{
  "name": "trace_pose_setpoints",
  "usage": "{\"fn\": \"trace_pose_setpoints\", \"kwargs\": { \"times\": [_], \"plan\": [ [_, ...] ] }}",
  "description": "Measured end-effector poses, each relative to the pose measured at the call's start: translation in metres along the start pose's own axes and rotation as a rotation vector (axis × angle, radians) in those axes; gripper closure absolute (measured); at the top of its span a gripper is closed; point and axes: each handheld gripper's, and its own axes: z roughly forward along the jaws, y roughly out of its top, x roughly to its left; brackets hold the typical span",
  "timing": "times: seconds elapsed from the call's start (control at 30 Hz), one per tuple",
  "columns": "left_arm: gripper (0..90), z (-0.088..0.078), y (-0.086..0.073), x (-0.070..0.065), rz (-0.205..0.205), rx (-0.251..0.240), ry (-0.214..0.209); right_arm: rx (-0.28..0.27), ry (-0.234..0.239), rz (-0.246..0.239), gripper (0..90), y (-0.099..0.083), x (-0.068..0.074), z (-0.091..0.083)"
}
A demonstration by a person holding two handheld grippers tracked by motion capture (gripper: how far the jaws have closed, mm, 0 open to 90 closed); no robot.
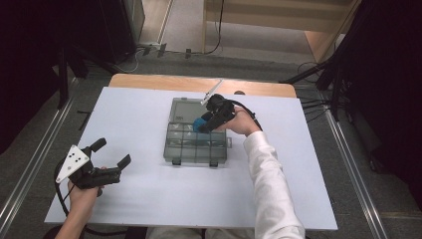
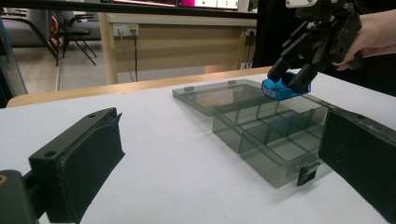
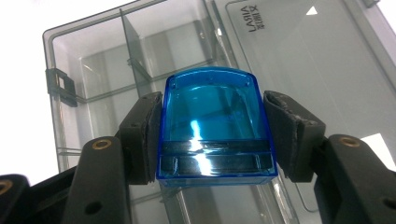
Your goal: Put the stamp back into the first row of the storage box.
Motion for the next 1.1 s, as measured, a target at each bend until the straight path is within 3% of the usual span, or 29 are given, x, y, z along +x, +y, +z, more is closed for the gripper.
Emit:
{"fn": "trace_pose_setpoints", "kwargs": {
  "times": [0.27,0.3,0.33,0.7,0.83,1.1],
  "plan": [
    [0.0,0.000,0.000,-0.001,0.000,0.001,-0.005,0.019,0.028,-0.021,41.9,-0.001,0.001,0.004],
    [0.0,0.001,0.000,-0.001,-0.001,0.000,-0.005,0.020,0.039,-0.019,39.0,-0.002,0.001,0.004],
    [0.0,0.000,0.000,-0.001,0.000,0.000,-0.006,0.015,0.024,-0.010,32.4,-0.002,0.002,0.004],
    [0.0,0.001,0.000,-0.001,0.001,-0.002,-0.008,-0.031,-0.081,0.014,0.0,-0.008,0.006,-0.017],
    [0.0,0.001,0.000,-0.001,0.000,-0.002,-0.009,-0.058,-0.088,0.066,0.0,-0.016,0.006,-0.023],
    [0.0,0.002,0.000,-0.001,0.001,0.000,-0.009,-0.066,-0.111,0.107,0.0,-0.031,0.006,-0.028]
  ]
}}
